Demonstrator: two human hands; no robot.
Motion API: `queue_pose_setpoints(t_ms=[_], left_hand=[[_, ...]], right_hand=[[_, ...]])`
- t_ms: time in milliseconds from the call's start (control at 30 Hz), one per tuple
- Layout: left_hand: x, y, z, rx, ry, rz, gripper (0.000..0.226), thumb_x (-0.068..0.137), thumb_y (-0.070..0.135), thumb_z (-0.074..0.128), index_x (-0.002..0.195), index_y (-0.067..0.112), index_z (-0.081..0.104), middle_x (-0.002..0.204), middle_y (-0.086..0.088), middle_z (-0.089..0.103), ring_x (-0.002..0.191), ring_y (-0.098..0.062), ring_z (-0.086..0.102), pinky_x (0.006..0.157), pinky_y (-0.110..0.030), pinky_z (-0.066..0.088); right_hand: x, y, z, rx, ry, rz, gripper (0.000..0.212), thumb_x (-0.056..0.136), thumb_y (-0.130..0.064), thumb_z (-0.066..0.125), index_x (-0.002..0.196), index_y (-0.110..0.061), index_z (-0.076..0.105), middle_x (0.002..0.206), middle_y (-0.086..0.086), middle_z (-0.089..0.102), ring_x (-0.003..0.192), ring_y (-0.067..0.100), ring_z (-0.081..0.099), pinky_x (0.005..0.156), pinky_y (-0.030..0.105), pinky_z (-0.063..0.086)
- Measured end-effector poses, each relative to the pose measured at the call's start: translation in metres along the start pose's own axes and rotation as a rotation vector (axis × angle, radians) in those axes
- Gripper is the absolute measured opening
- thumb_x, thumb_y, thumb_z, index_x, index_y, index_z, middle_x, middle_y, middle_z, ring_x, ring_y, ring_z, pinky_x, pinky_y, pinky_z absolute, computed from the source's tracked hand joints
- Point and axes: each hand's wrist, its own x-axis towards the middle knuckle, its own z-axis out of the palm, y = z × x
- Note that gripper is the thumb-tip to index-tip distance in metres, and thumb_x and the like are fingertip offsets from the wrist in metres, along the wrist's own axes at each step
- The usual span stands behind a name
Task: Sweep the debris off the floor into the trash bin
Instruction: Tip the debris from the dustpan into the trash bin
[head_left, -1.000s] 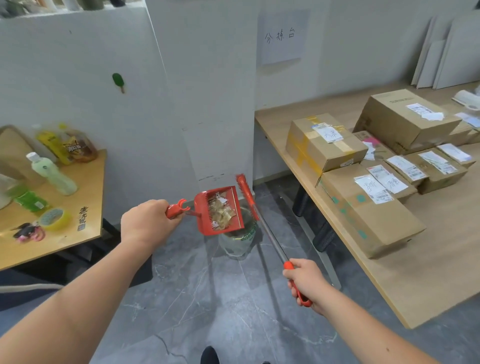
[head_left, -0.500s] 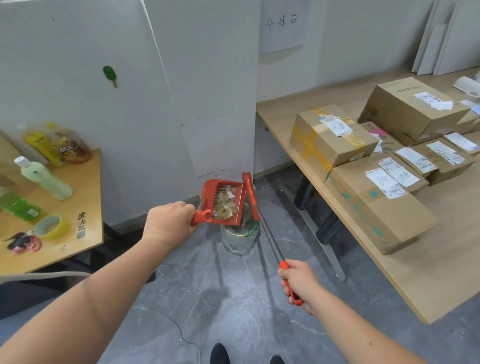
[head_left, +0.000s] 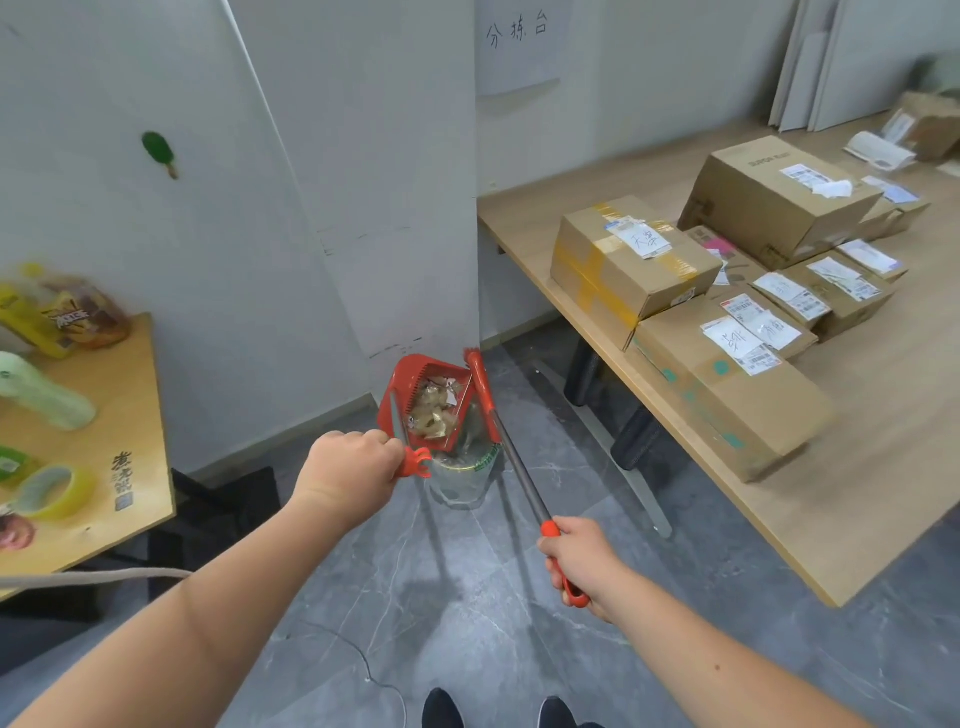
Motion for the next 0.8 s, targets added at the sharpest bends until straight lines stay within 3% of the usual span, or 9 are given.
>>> queue_pose_setpoints(t_ms=[100, 167, 200, 300, 667, 800], left_hand=[[0.002, -0.001, -0.002, 0.015, -0.014, 0.031, 0.018, 0.096, 0.035, 0.052, 0.094, 0.022, 0.066, 0.092, 0.002, 0.068, 0.087, -0.025, 0.070, 0.065, -0.030, 0.031], [0.002, -0.003, 0.002, 0.008, -0.039, 0.046, 0.012, 0.081, 0.032, 0.072, 0.078, 0.022, 0.067, 0.074, 0.002, 0.067, 0.067, -0.024, 0.070, 0.057, -0.029, 0.030], [0.002, -0.003, 0.006, 0.002, -0.043, 0.055, 0.019, 0.068, 0.029, 0.082, 0.067, 0.022, 0.065, 0.063, 0.003, 0.063, 0.054, -0.024, 0.066, 0.053, -0.027, 0.027], [0.002, -0.003, 0.011, 0.038, -0.066, 0.078, 0.026, 0.056, 0.024, 0.086, 0.057, 0.023, 0.061, 0.052, 0.004, 0.055, 0.041, -0.023, 0.059, 0.049, -0.026, 0.023], [0.005, 0.001, 0.008, 0.060, -0.042, 0.065, 0.019, 0.065, 0.025, 0.081, 0.062, 0.023, 0.062, 0.056, 0.004, 0.058, 0.046, -0.022, 0.061, 0.050, -0.028, 0.023], [0.006, 0.005, 0.005, 0.071, -0.036, 0.081, 0.007, 0.085, 0.027, 0.065, 0.079, 0.023, 0.063, 0.074, 0.004, 0.064, 0.066, -0.023, 0.068, 0.057, -0.030, 0.027]], right_hand=[[-0.001, -0.001, 0.003, 0.011, 0.006, 0.007, 0.015, 0.092, 0.002, 0.048, 0.083, -0.011, 0.048, 0.055, 0.005, 0.043, 0.039, 0.014, 0.039, 0.044, 0.023, 0.021], [-0.002, -0.002, 0.005, 0.019, 0.003, 0.010, 0.015, 0.091, 0.002, 0.048, 0.083, -0.011, 0.047, 0.055, 0.005, 0.042, 0.039, 0.014, 0.038, 0.045, 0.023, 0.020], [-0.002, -0.002, 0.006, 0.021, -0.001, 0.011, 0.014, 0.091, 0.003, 0.048, 0.084, -0.010, 0.049, 0.056, 0.005, 0.042, 0.039, 0.014, 0.038, 0.046, 0.023, 0.020], [-0.001, -0.002, 0.009, 0.024, -0.004, 0.016, 0.010, 0.092, 0.003, 0.048, 0.094, -0.003, 0.056, 0.056, 0.006, 0.043, 0.040, 0.014, 0.039, 0.045, 0.024, 0.022], [-0.002, 0.000, 0.011, 0.022, -0.002, 0.012, 0.011, 0.092, 0.002, 0.049, 0.090, -0.008, 0.051, 0.057, 0.007, 0.044, 0.040, 0.015, 0.039, 0.044, 0.024, 0.023], [-0.003, 0.000, 0.010, 0.032, -0.004, 0.007, 0.011, 0.091, 0.003, 0.048, 0.089, -0.008, 0.051, 0.057, 0.007, 0.044, 0.040, 0.015, 0.039, 0.046, 0.024, 0.022]])
